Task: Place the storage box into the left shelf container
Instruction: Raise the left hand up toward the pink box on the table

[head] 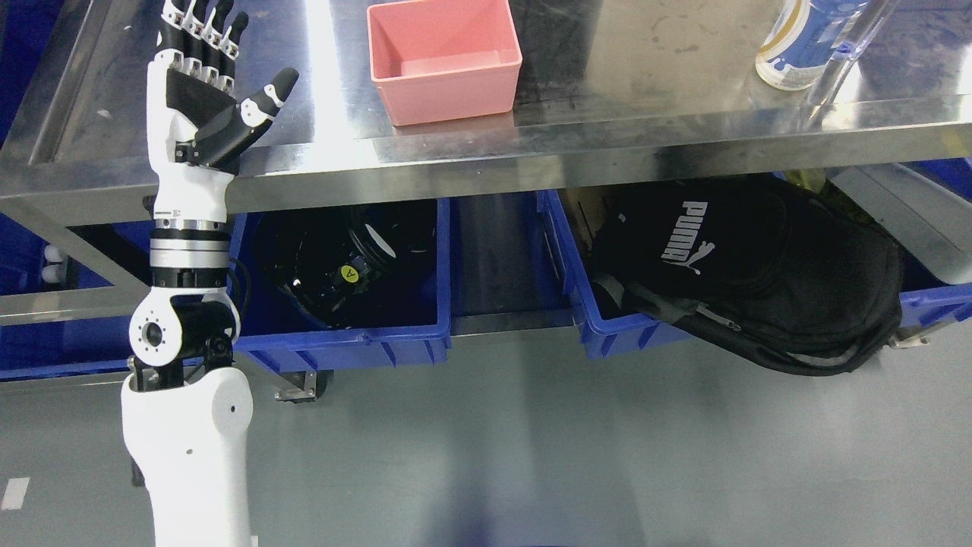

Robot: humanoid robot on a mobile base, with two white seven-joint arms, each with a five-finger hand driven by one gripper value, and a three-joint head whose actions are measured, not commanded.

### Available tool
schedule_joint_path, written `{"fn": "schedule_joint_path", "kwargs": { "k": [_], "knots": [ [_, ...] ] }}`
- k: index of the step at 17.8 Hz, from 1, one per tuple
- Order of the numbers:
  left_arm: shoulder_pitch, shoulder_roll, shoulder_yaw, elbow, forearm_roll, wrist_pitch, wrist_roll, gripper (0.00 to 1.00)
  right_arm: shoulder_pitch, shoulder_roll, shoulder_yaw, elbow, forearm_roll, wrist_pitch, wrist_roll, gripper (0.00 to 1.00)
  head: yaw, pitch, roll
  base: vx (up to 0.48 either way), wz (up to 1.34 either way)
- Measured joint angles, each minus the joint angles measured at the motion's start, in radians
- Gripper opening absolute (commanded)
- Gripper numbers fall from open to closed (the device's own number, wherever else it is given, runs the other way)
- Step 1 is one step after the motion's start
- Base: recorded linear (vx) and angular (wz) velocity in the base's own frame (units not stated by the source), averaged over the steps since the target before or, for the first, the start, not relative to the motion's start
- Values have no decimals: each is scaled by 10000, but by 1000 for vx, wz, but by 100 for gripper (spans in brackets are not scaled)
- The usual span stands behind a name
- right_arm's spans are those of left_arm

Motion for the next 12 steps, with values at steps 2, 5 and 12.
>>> {"fn": "schedule_joint_path", "kwargs": {
  "k": [2,5,12],
  "knots": [
    [24,-10,68,-6,-64,3,-19,100,0,0,0,0,0,12,-3,100,0,0,0,0,0],
    [-119,93,130,-11,-114,15,-526,100,0,0,0,0,0,20,-3,100,0,0,0,0,0],
    [-2030,1432,164,421,-571,74,-3136,100,0,0,0,0,0,22,36,100,0,0,0,0,0]
  ]
}}
